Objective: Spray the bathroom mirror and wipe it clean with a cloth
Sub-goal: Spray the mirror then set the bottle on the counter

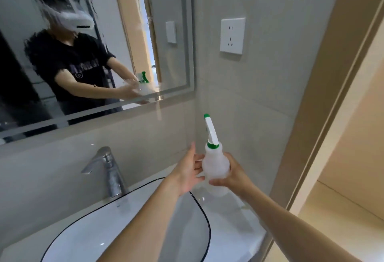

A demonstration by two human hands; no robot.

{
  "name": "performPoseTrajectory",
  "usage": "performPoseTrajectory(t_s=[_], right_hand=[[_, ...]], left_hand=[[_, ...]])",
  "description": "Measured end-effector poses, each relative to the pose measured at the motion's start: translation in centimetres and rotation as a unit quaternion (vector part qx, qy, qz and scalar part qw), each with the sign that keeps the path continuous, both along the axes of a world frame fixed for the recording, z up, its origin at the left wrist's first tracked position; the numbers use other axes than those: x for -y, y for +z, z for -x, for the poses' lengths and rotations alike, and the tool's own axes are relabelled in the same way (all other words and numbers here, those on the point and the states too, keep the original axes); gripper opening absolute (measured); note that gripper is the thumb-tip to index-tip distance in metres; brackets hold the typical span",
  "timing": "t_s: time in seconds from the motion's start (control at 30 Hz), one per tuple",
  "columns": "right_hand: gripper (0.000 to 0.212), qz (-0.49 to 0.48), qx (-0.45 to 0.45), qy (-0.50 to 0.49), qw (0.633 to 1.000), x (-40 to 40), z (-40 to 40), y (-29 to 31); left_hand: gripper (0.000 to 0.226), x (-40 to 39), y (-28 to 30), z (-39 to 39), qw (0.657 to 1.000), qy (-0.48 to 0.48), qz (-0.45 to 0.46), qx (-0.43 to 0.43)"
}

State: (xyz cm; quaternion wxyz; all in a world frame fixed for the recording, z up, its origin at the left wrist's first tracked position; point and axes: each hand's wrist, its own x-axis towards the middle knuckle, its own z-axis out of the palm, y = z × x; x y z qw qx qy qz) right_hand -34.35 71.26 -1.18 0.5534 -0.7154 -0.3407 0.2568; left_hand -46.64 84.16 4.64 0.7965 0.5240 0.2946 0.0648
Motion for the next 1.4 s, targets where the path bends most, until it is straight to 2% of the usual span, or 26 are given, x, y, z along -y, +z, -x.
performPoseTrajectory(t_s=[0.13, 0.27, 0.53, 0.67, 0.83, 0.9, 1.03, 1.27, 1.4], right_hand=[[0.080, 0.056, 0.018, -0.004, 0.998, 1.2, -1.2, -3.3], [0.086, 0.097, 0.029, 0.000, 0.995, 2.1, -2.7, -7.3], [0.087, 0.127, 0.004, 0.057, 0.990, 2.4, -5.3, -12.3], [0.090, 0.124, -0.017, 0.096, 0.988, 2.2, -6.6, -13.5], [0.100, 0.125, -0.034, 0.119, 0.984, 2.2, -7.1, -14.7], [0.102, 0.125, -0.033, 0.134, 0.982, 2.3, -7.1, -15.0], [0.092, 0.135, -0.034, 0.147, 0.979, 2.1, -7.3, -15.0], [0.098, 0.131, -0.045, 0.148, 0.979, 1.5, -7.6, -15.0], [0.101, 0.133, -0.046, 0.137, 0.981, 1.6, -7.4, -15.0]], left_hand=[[0.087, 1.6, -3.4, -0.7, 0.998, 0.009, 0.066, -0.014], [0.086, 3.4, -5.8, -1.6, 0.993, 0.035, 0.105, -0.029], [0.079, 5.6, -8.2, -3.6, 0.989, 0.072, 0.112, -0.073], [0.079, 5.9, -9.3, -4.6, 0.986, 0.086, 0.111, -0.084], [0.064, 6.2, -10.2, -5.1, 0.983, 0.105, 0.105, -0.104], [0.068, 6.3, -10.5, -5.1, 0.982, 0.106, 0.107, -0.110], [0.070, 6.5, -10.6, -5.2, 0.981, 0.110, 0.105, -0.116], [0.066, 5.8, -10.6, -5.7, 0.981, 0.089, 0.081, -0.149], [0.073, 5.8, -10.8, -5.9, 0.981, 0.096, 0.078, -0.150]])
